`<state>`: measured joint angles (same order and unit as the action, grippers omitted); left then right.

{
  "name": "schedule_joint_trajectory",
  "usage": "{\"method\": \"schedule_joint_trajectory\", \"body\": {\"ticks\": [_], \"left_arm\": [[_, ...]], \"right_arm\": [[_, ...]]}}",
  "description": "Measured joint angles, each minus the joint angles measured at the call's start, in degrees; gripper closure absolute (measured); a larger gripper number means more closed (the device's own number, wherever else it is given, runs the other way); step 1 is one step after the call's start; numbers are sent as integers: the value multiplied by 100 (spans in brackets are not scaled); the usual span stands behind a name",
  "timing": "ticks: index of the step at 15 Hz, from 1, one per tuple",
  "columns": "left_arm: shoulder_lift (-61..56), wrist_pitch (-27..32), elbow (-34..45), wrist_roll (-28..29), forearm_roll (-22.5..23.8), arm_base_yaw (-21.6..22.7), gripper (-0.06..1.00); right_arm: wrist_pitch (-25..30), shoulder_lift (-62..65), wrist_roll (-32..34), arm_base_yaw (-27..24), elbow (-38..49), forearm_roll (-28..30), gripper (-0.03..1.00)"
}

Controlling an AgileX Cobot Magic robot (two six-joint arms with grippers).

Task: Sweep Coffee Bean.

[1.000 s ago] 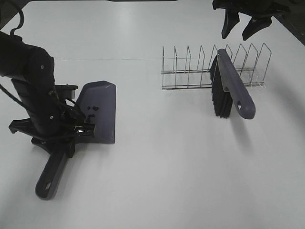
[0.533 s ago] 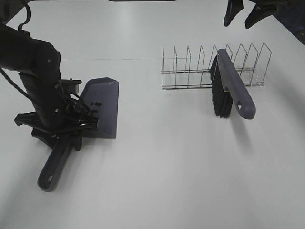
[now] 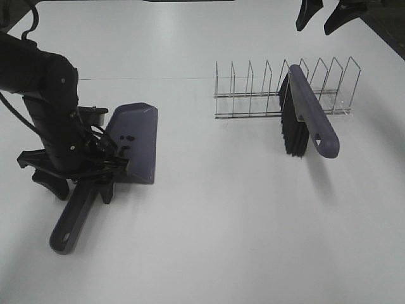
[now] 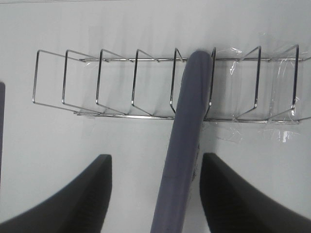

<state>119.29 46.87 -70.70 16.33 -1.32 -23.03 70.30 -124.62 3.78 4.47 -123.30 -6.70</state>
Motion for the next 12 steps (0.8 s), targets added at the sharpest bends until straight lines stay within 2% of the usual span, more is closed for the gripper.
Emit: {"method": "schedule_joint_trajectory", "body": {"ticks": [3, 6, 8, 12], "left_arm": [[-327, 304, -241, -126, 6, 183, 26], [-619, 802, -854, -533, 23, 693, 26], [-842, 1003, -1175, -837, 34, 1117, 26], [-1518, 1169, -1301, -1541, 57, 2298, 26]], "right_arm": [[-17, 298, 0, 0, 109, -6, 47], [-23, 1020, -34, 0, 922, -6, 47], [-23, 1616, -115, 0, 1707, 0, 47], [-23, 2962, -138, 0, 3249, 63, 47]]}}
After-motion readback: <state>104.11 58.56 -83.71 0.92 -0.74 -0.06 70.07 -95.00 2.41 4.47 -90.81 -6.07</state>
